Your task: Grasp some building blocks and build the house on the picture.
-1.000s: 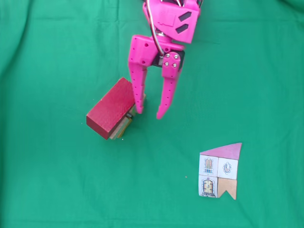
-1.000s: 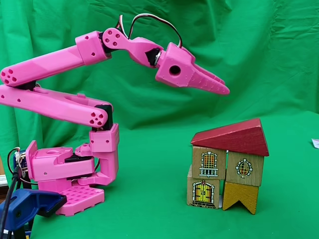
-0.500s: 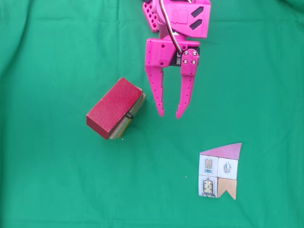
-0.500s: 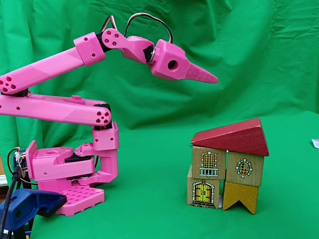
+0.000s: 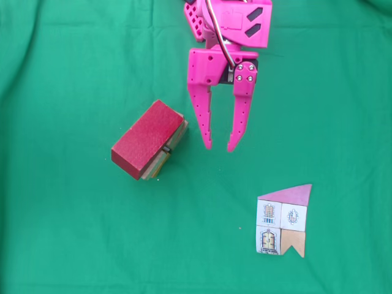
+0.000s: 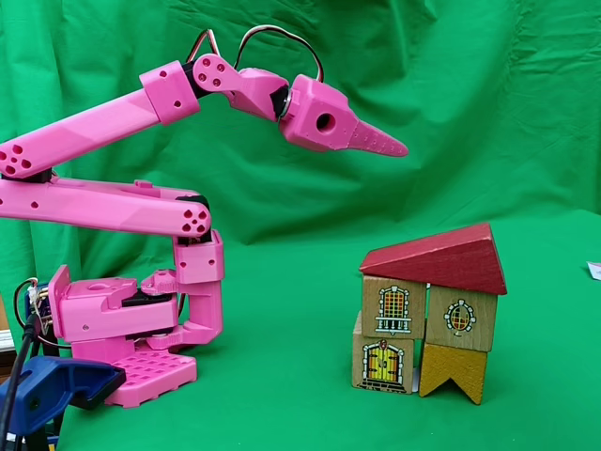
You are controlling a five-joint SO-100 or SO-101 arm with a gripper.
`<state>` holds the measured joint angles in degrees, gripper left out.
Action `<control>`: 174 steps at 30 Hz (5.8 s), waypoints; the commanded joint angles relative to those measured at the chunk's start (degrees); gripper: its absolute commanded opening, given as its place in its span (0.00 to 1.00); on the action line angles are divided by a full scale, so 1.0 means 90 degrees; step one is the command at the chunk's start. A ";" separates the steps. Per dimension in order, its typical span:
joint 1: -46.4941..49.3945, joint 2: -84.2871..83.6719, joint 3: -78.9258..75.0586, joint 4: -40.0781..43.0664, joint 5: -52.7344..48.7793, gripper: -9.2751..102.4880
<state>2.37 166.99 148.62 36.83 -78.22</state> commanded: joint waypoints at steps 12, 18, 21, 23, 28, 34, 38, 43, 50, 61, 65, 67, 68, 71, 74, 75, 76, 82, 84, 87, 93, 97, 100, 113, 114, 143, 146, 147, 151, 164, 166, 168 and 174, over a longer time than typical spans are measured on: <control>-0.0020 0.0469 0.0430 -0.0088 0.0068 0.15; -0.0293 0.0469 0.0439 -0.0078 0.0068 0.08; -0.0479 0.0469 0.0439 -0.0078 0.0068 0.08; -0.0605 0.0469 0.0439 -0.0068 0.0068 0.08; -0.0938 0.0732 0.0781 -0.0098 0.0068 0.08; -0.1152 0.1582 0.1426 -0.0098 0.0068 0.08; -0.1162 0.1885 0.1748 -0.0098 0.0107 0.08; -0.1211 0.2021 0.1885 -0.0098 0.0742 0.08; -0.1396 0.2207 0.2168 -0.0098 0.1602 0.08; -0.1406 0.2715 0.2666 -0.0098 0.2744 0.08; -0.1406 0.2715 0.2695 -0.0098 0.3369 0.08; -0.1406 0.2715 0.2695 -0.0098 0.3750 0.08; -0.1406 0.2715 0.2695 -0.0098 0.3936 0.08; -0.1416 0.2715 0.2695 -0.0098 0.4463 0.08; -0.1484 0.2715 0.2695 -0.0098 0.4990 0.08; -0.1553 0.2715 0.2695 -0.0098 0.5176 0.08; -0.1621 0.2715 0.2705 -0.0098 0.5352 0.08; -0.1816 0.2715 0.2881 -0.0088 0.6455 0.08; -0.1816 0.2715 0.3057 -0.0088 0.6670 0.08; -0.1816 0.2715 0.3203 -0.0088 0.6836 0.08; -0.1816 0.2715 0.3242 -0.0020 0.7148 0.08; -0.1816 0.2715 0.3242 -0.0010 0.7539 0.08; -0.1816 0.2715 0.3252 -0.0010 0.7881 0.08; -0.1816 0.2715 0.3613 0.0000 0.8350 0.08; -0.1816 0.2715 0.3613 0.0000 0.8350 0.08; -0.1807 0.2734 0.3623 0.0342 0.8350 0.08; -0.1807 0.2734 0.3623 0.0791 0.8350 0.08; -0.1807 0.2734 0.3623 0.0908 0.8350 0.08; -0.1807 0.2734 0.3623 0.1006 0.8350 0.08; -0.1807 0.2725 0.3623 0.1016 0.8350 0.08; -0.1807 0.2725 0.3623 0.1016 0.8350 0.08; -0.1807 0.2725 0.3623 0.1016 0.8350 0.08; -0.1807 0.2725 0.3623 0.1016 0.8350 0.08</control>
<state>-13.71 190.46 180.35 45.88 -3.60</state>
